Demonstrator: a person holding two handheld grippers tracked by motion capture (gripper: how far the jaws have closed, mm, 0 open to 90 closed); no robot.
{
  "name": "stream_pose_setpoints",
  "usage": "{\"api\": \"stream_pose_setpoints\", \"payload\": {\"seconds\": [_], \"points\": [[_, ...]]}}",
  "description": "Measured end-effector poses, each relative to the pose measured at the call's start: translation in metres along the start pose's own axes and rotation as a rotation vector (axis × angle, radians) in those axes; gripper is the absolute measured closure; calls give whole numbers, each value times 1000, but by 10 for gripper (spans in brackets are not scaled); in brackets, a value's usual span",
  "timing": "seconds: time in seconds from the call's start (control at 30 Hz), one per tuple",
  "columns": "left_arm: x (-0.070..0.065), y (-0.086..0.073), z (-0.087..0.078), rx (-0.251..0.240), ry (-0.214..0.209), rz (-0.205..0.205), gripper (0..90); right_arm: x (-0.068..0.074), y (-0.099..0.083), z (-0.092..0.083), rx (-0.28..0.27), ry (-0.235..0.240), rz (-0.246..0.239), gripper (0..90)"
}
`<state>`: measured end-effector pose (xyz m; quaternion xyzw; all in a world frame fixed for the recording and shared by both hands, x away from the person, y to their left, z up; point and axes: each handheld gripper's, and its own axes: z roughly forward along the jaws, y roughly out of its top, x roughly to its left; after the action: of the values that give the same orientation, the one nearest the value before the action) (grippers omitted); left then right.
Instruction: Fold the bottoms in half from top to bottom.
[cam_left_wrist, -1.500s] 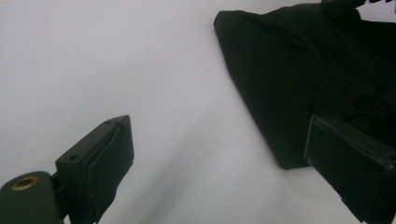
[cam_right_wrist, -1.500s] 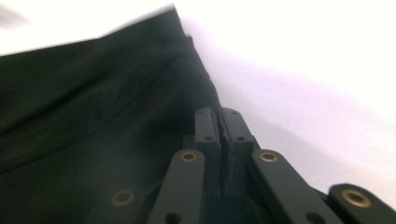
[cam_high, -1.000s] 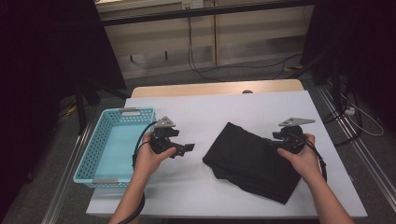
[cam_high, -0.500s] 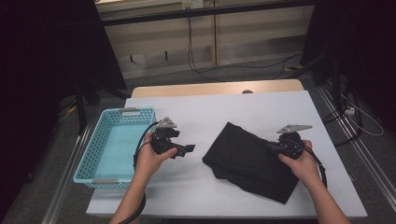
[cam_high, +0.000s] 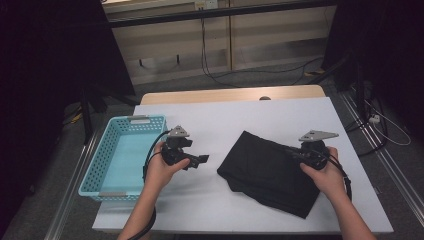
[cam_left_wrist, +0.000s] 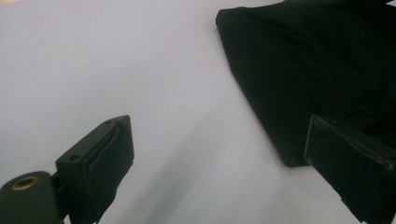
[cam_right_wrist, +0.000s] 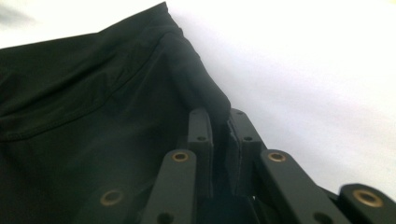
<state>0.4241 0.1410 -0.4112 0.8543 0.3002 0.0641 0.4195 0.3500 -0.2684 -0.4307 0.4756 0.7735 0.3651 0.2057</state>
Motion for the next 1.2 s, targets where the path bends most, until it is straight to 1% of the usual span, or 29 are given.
{"api": "stream_pose_setpoints", "payload": {"seconds": [0.07,0.1,0.13,0.23,0.27,0.3,0.33,0.37,0.4,0.43,0.47,0.5,0.53,0.6,0.7,0.73,0.83,0.9,0.97,1.03,1.07,1.2], "points": [[0,0,0,2,0,-1,81,0,-2,4,19,-8,2,786],[0,0,1,4,1,0,81,-1,-4,7,27,-17,8,750],[0,-1,1,1,4,-1,81,-2,-5,8,33,-26,24,738],[0,-1,2,6,0,0,81,-4,-7,12,47,-8,40,710],[0,-1,2,8,1,-1,81,-3,-8,12,51,-23,26,698],[1,-1,2,9,0,-2,81,-2,-7,12,50,-26,14,677],[1,-1,2,8,0,-2,81,0,-7,12,48,-23,13,674],[1,-1,2,8,-3,-3,81,1,-7,13,48,-13,8,720],[1,-1,2,7,-5,-3,81,3,-6,13,58,6,-2,757],[0,-1,2,8,-7,-4,81,3,-6,14,57,4,-5,786],[0,-1,2,9,-7,-4,81,5,-6,14,51,-10,-19,828],[0,-1,2,9,-7,-3,81,6,-5,14,51,-6,-36,836],[0,-1,2,9,-8,-3,81,7,-4,14,49,2,-42,840],[1,-1,2,8,-6,-2,81,8,-2,12,40,12,-40,842],[1,-1,2,9,-7,-2,81,8,1,8,4,17,-28,834],[1,-1,2,8,-6,1,81,9,1,7,3,27,-28,837],[0,-1,1,1,-3,-3,81,10,3,3,-1,28,-30,844],[0,0,1,2,-3,-2,81,10,3,0,-2,26,-23,846],[1,-1,1,0,-1,-2,81,8,1,-2,-6,31,-6,846],[1,0,-1,0,-2,0,81,6,-1,-5,-13,37,22,847],[2,0,-1,-3,-1,-1,81,6,-1,-7,-10,28,11,848],[1,0,-2,-4,0,-2,81,5,-4,-11,-9,33,23,849]]}}
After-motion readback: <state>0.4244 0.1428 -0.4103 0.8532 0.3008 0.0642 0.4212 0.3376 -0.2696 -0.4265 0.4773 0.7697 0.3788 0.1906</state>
